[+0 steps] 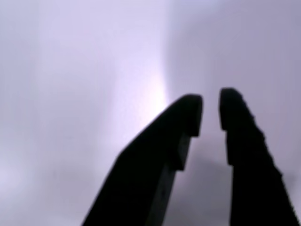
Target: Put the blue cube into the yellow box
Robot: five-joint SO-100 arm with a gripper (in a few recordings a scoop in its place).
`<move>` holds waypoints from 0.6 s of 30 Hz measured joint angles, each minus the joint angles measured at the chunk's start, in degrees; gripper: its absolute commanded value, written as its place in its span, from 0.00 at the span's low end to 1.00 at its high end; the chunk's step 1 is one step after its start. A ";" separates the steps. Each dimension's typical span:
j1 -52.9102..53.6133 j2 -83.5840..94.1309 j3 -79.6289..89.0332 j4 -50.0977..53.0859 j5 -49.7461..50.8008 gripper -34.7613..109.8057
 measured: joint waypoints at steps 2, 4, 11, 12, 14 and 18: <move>-0.97 3.60 4.13 -0.53 -0.79 0.24; -0.88 7.21 8.44 -0.62 -1.58 0.24; 0.62 15.73 16.35 1.93 -4.04 0.24; 0.53 15.64 16.35 3.08 -3.69 0.24; 0.26 16.08 16.35 5.01 -2.02 0.24; -0.97 16.52 16.35 10.81 2.90 0.24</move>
